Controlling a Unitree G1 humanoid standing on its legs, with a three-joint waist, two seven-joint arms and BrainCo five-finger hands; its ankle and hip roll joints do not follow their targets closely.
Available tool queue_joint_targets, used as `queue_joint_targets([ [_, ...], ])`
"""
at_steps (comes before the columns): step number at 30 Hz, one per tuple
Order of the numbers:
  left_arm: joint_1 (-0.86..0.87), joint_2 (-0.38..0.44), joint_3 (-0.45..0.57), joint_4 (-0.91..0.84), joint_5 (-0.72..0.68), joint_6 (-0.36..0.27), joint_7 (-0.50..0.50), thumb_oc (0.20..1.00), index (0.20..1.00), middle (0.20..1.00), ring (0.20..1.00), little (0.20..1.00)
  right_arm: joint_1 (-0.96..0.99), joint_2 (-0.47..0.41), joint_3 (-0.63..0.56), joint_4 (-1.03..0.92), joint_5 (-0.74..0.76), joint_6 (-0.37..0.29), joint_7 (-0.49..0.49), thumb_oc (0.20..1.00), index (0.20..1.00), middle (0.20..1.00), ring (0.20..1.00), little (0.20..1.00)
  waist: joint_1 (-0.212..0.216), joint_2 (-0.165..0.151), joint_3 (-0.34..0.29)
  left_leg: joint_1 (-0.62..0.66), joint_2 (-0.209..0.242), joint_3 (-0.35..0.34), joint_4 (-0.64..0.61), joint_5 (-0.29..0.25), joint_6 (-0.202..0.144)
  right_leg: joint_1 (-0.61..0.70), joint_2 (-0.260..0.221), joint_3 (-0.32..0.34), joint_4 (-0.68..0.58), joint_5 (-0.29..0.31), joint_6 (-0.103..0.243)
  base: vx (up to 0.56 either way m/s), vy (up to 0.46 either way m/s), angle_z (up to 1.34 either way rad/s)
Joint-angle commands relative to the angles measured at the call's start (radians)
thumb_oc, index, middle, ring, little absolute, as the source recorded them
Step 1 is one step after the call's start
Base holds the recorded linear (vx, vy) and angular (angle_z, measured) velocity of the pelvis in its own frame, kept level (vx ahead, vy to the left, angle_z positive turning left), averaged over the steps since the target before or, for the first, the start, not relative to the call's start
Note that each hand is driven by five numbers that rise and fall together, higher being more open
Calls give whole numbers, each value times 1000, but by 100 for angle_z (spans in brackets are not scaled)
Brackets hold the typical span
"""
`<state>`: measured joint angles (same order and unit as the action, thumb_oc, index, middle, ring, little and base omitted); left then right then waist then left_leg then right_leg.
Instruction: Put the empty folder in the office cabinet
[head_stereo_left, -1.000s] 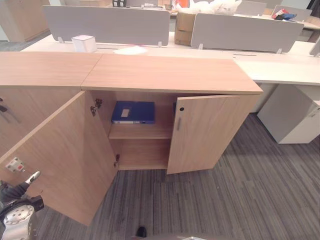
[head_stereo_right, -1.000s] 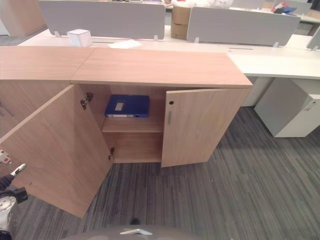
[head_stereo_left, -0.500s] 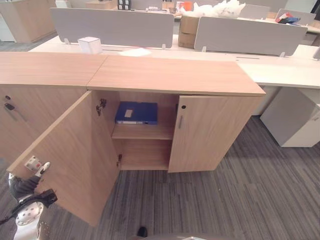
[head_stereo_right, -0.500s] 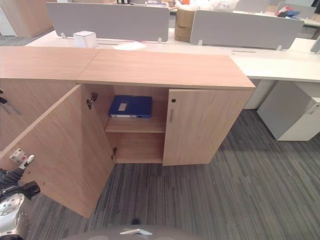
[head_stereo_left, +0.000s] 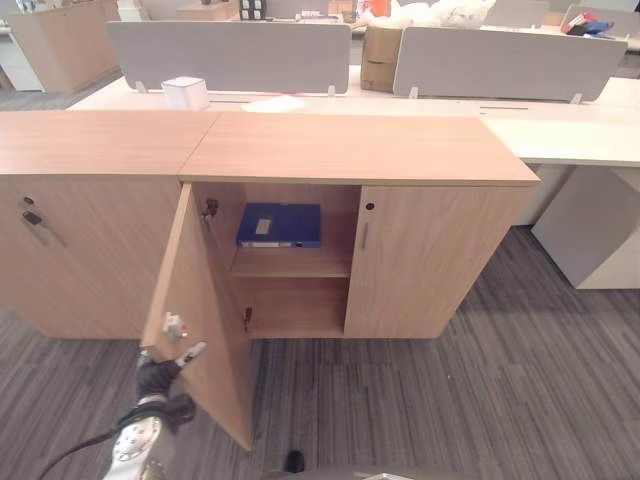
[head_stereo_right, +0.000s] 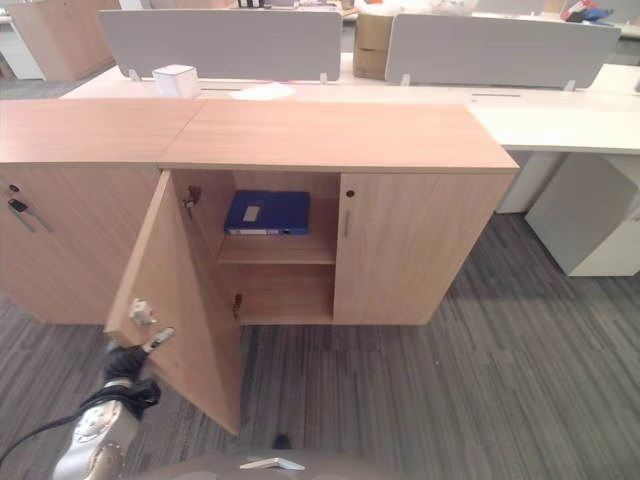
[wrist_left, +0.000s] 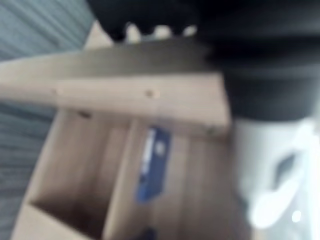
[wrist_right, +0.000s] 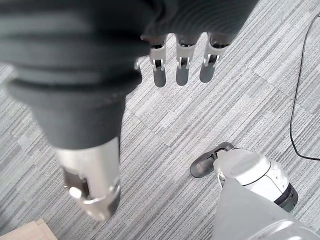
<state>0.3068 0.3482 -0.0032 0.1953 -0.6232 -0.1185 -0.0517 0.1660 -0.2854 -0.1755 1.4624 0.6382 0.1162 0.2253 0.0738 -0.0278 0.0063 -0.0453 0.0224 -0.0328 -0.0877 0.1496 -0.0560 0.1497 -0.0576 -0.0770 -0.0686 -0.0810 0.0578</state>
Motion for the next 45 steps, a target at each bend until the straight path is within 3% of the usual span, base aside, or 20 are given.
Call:
queue_joint_targets([
  [1,-154,-49,-31,-65,-122,-4,-112,1000,1000,1000,1000,1000,-92,-9,5,56,1,-3,-25,1000,1000,1000,1000,1000,-58,-23,17,110,-35,-19,0,-171,49,-48,22,51,15,53,27,-4,-12,-8],
  [11,-155,-98,-156,-71,-239,24,-129,1000,1000,1000,1000,1000,-109,21,14,49,53,-11,-62,1000,1000,1000,1000,1000,-67,-24,21,117,-33,-13,0,-177,51,-47,26,58,20,48,26,-4,-12,-8],
  [21,-146,-95,-165,-52,-268,36,-128,1000,1000,1000,1000,1000,-117,24,15,43,67,-13,-75,1000,1000,1000,1000,1000,-69,-23,17,122,-29,-6,0,-180,51,-47,29,57,25,43,25,0,-1,-1],
  [38,-128,-83,-137,106,-155,53,-81,1000,1000,1000,1000,1000,-125,27,21,22,74,-20,-102,1000,1000,1000,1000,1000,-70,-16,18,127,-25,-6,0,-178,49,-48,35,56,31,39,21,0,0,0],
  [45,-129,-99,-111,338,-36,80,-39,1000,1000,1000,1000,1000,-139,34,27,10,70,-22,-123,1000,1000,1000,1000,1000,-71,-12,15,124,-22,-5,0,-175,48,-51,37,53,35,36,18,0,0,0],
])
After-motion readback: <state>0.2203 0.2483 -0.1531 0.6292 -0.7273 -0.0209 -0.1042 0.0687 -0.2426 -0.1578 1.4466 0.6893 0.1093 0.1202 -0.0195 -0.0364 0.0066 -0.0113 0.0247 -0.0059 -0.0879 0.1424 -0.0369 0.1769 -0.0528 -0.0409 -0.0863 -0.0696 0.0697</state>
